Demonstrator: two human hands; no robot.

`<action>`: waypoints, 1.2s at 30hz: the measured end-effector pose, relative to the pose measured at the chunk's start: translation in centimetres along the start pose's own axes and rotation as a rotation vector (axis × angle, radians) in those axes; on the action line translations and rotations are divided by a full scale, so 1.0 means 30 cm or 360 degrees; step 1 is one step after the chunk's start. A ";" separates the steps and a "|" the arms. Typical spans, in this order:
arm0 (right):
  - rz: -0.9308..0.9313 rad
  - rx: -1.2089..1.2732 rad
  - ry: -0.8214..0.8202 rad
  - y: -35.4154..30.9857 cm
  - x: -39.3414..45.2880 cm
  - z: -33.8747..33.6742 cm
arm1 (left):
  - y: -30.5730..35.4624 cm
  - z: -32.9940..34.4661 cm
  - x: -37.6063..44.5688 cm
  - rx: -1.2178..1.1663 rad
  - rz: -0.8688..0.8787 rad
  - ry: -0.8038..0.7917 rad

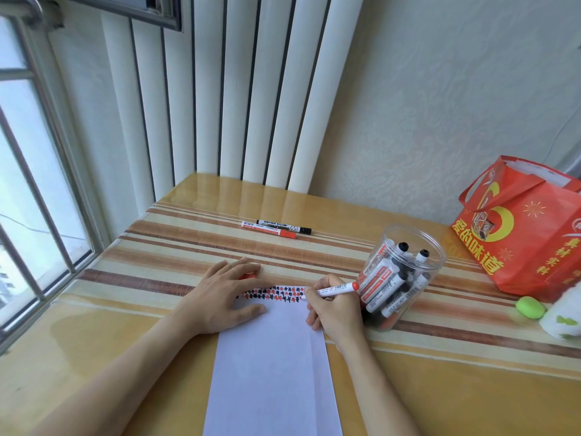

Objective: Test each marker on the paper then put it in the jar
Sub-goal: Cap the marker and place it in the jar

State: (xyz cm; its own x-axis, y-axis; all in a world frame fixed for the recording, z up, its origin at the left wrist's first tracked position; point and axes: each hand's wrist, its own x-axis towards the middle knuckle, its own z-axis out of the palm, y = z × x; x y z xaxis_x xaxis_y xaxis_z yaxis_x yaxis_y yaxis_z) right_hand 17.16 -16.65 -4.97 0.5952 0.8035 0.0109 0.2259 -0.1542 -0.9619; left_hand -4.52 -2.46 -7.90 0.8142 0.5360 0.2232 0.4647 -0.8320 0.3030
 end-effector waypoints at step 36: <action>-0.0070 -0.0044 0.0039 0.012 0.002 0.004 | 0.007 -0.010 0.002 0.0009 -0.0008 -0.0019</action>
State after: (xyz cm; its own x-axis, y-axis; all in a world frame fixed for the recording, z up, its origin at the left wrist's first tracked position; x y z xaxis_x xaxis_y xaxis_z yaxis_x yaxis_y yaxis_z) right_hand 17.19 -16.59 -5.35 0.6029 0.7955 0.0604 0.2733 -0.1348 -0.9524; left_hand -4.47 -2.58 -7.54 0.8159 0.5383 0.2109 0.4706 -0.8303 0.2987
